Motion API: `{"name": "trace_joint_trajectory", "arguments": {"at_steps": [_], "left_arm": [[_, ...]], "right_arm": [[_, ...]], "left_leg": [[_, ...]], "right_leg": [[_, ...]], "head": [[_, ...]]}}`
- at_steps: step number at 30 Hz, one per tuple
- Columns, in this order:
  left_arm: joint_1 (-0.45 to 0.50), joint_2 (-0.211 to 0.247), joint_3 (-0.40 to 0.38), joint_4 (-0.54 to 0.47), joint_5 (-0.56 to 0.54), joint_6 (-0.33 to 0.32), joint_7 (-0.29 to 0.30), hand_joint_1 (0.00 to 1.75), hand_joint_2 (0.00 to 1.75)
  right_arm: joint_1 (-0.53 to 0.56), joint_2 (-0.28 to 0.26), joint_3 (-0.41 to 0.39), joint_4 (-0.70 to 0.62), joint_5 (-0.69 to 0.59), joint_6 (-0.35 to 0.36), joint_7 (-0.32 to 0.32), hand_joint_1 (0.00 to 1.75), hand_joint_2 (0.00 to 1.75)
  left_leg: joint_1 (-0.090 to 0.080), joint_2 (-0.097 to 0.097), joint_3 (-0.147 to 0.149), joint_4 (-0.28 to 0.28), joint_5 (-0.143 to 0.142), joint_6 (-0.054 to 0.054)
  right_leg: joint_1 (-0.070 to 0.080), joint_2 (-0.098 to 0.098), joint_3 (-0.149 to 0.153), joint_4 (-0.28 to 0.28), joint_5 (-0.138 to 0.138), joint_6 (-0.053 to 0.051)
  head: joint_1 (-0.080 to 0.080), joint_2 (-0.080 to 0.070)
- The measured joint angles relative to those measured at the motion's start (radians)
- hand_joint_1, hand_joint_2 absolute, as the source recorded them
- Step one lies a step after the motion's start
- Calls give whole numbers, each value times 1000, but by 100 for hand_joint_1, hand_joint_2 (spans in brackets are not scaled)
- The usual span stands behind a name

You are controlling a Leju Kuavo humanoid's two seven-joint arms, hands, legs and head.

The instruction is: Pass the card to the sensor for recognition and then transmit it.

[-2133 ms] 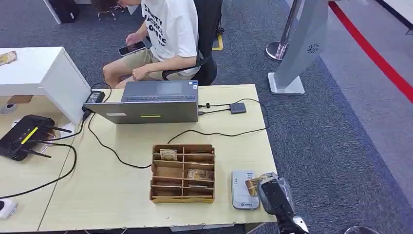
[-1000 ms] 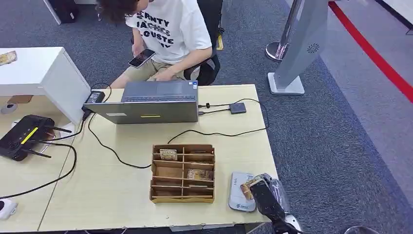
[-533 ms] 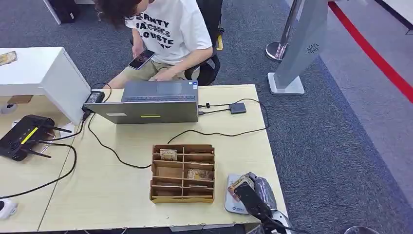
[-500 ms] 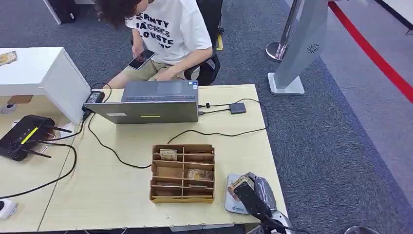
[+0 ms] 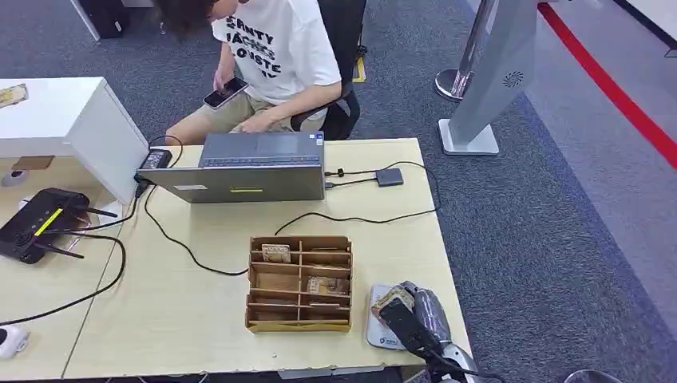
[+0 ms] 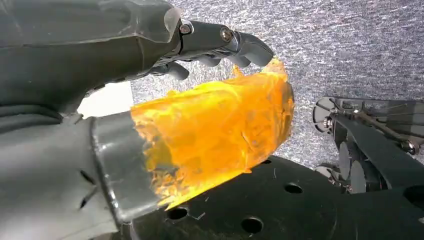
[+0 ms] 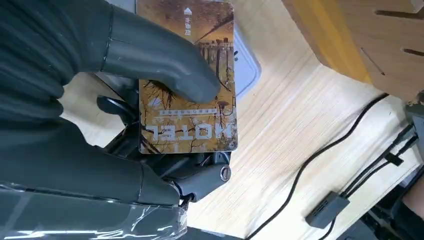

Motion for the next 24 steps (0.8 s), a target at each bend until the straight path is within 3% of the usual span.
{"name": "trace_joint_trajectory", "arguments": {"at_steps": [11,24], "left_arm": [[0,1,1,0,0,-1,0,0,0],[0,3,6,0,-15,4,5,0,0]], "right_arm": [[-2,0,0,5,24,-6,11,175,175],[-14,0,2,35,191,-42,88,175,175]], "left_leg": [[0,0,0,0,0,0],[0,0,0,0,0,0]], "right_leg": [[0,0,0,0,0,0],[0,0,0,0,0,0]], "head": [[0,0],[0,0]]}}
